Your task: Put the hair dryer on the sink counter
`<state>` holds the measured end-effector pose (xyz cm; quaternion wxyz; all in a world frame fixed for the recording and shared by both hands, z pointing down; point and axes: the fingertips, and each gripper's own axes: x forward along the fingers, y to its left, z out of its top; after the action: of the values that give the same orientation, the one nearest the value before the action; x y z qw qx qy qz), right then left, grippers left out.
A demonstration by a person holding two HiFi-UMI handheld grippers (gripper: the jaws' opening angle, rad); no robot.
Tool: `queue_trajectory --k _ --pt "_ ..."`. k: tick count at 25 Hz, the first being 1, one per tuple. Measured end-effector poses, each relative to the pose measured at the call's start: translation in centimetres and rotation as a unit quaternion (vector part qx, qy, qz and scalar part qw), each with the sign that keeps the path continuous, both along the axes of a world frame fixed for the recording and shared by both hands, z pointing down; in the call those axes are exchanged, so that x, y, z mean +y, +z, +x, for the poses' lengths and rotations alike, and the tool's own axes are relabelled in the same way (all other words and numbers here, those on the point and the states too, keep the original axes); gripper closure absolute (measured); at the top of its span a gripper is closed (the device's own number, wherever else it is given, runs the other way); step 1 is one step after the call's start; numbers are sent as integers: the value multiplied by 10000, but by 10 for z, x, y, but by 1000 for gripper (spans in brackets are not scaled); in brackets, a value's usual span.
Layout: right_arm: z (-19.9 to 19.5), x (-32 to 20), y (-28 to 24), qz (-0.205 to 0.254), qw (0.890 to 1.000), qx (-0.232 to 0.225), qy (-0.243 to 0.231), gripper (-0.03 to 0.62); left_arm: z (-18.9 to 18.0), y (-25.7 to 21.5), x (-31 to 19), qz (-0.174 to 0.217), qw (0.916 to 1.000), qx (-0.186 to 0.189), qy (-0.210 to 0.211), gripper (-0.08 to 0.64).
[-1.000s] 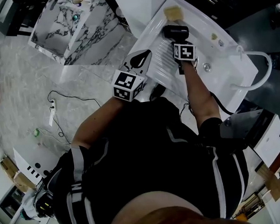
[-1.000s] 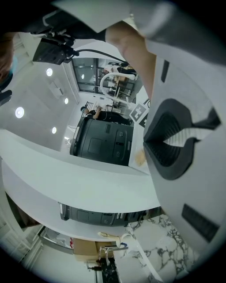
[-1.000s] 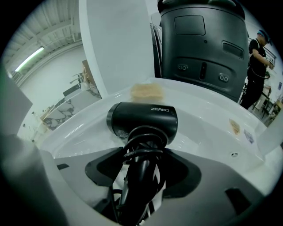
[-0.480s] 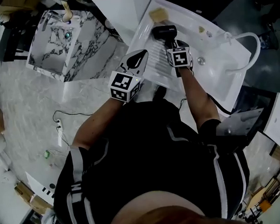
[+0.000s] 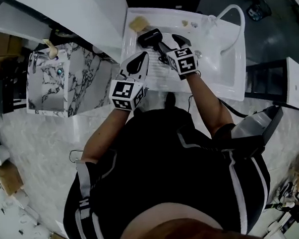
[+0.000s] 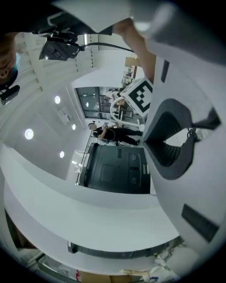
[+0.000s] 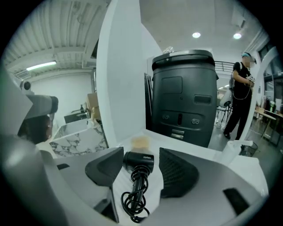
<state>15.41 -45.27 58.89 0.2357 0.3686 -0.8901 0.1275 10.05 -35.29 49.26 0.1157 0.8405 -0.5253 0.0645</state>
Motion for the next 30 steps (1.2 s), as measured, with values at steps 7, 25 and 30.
queue_trajectory --k 7,25,30 --pt "29 15 -76 456 9963 -618 390 421 12 -47 -6 584 9983 4 61 555" --pt "44 72 -172 1427 9812 -1037 783 515 -6 -86 6 751 9966 217 243 555" --pt "50 85 -181 1576 9744 -1105 1160 539 -11 -93 15 868 9957 167 288 555"
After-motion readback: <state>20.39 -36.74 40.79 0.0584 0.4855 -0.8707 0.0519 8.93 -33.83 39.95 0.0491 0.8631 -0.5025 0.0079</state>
